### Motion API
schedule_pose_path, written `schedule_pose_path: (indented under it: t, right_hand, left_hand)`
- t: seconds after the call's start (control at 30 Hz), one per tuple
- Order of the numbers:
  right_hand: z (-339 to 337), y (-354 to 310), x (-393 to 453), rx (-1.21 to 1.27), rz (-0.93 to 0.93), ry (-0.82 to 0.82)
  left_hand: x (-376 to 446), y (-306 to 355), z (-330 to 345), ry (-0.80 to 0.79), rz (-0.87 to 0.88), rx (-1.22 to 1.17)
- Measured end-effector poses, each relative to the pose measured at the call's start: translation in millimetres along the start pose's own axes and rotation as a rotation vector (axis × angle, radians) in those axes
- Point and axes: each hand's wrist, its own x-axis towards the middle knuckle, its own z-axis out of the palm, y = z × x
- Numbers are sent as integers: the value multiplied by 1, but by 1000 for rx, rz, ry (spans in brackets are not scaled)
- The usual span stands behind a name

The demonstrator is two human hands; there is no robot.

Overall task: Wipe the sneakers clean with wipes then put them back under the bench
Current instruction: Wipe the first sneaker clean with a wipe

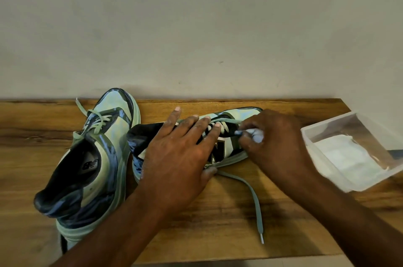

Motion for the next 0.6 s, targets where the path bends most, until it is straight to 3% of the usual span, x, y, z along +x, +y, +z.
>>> schedule_pose_path:
  t: [0.1,0.27,0.43,0.6]
  right_hand:
    - [1,1,3,-39,15,53]
    - [3,-18,-2,-26,-124,-230]
    - [-5,2,9,-16,-45,-40]
    - [10,-17,-14,57,-112,-117]
  left_hand:
    - [0,0,0,-9,-9,-6]
    - [0,-2,1,-4,5,-4]
    - [0,-1,0,-10,-2,-7]
    - [-1,-4,0,-2,25,-6]
